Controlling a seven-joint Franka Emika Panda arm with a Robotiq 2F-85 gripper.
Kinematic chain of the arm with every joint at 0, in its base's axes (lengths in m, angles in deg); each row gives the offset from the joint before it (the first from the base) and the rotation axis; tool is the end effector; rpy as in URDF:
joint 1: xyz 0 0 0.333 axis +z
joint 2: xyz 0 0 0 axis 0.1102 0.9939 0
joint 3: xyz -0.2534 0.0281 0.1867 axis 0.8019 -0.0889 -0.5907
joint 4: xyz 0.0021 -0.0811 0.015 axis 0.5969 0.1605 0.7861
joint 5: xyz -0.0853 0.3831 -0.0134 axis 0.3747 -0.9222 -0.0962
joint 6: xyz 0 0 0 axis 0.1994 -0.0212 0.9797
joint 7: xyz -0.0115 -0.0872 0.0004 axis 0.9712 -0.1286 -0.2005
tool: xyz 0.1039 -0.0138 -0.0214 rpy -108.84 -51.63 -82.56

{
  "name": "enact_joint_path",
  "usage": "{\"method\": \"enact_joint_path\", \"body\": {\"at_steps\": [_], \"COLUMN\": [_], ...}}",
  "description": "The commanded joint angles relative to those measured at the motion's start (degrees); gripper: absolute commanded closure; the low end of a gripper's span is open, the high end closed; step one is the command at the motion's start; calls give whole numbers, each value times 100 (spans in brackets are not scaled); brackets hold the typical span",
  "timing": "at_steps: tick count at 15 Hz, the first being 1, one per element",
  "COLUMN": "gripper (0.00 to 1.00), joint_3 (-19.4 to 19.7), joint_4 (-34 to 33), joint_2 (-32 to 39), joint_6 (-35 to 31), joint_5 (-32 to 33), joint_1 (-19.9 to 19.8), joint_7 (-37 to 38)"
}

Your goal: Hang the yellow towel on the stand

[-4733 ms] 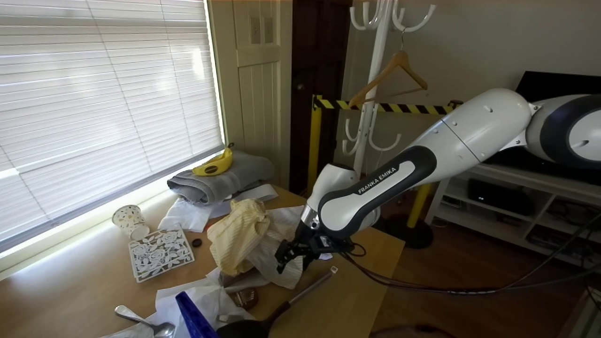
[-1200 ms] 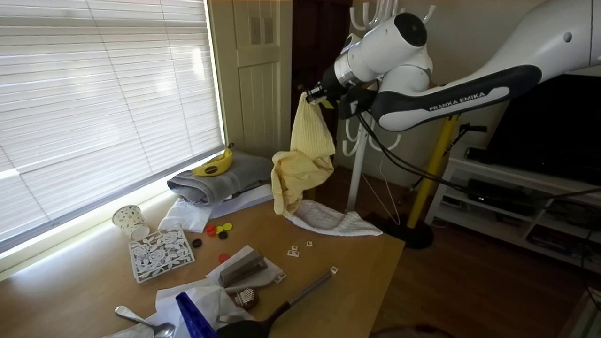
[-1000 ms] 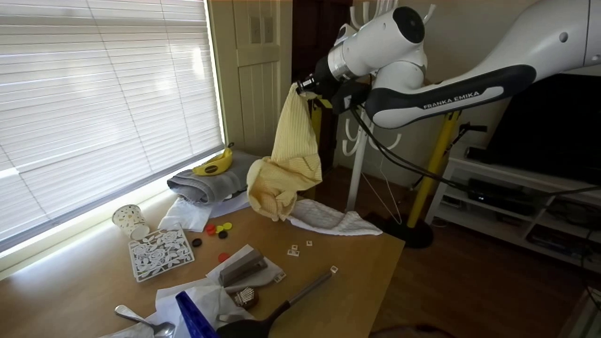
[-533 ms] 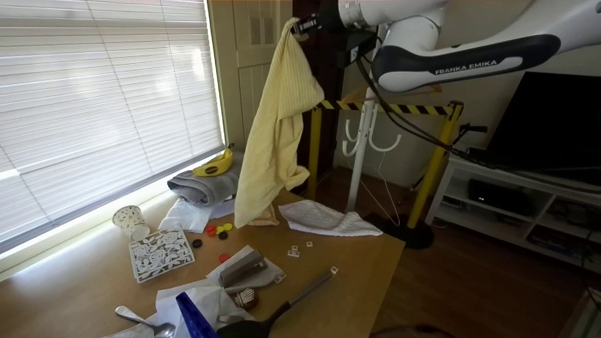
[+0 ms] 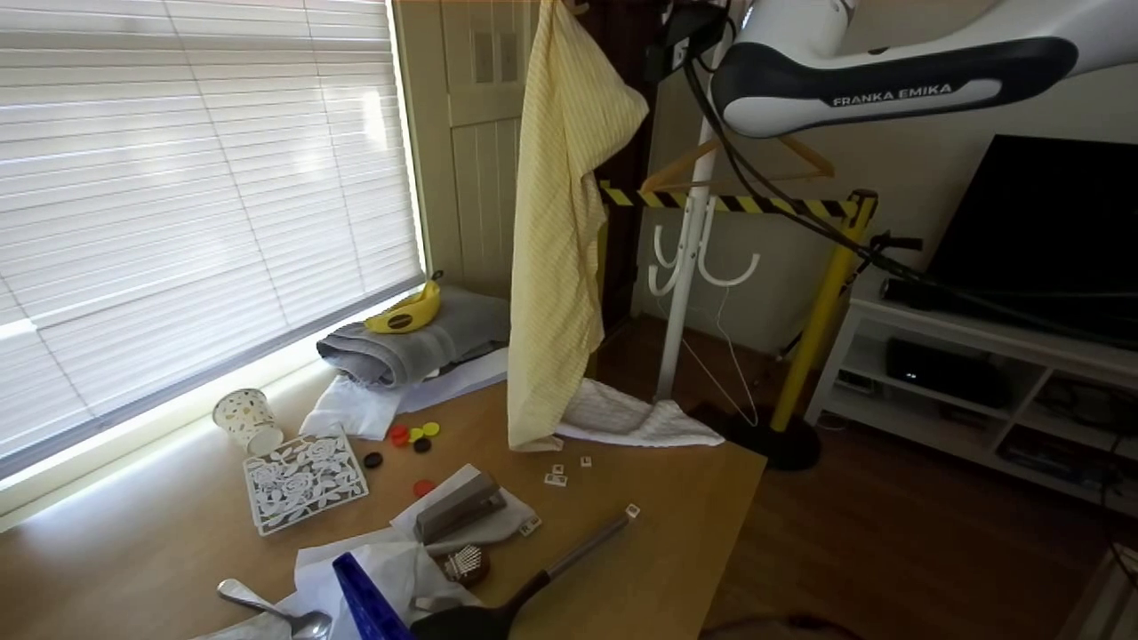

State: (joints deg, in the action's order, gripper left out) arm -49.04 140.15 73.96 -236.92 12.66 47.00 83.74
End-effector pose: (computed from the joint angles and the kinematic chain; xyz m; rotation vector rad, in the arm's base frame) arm 0.6317 0.2782 0.7032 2.1925 0.5921 2.0385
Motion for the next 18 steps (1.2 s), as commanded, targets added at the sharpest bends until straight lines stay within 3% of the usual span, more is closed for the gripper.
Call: {"method": "enact_joint_path", "body": {"at_steps": [1,8,13,18], "gripper": [100,100,100,100], "joint_3": [130,1493,2519,3485], "joint_4": [-206,-2020,-3020,-3410], "joint_2": [137,1101,1618,1823], "joint_6": [-5,280,1345,2518], "joint_5": [38,-42,146,330], "joint_1": [-7,-129,23,301], "joint_7": [95,859,1342,1845]}}
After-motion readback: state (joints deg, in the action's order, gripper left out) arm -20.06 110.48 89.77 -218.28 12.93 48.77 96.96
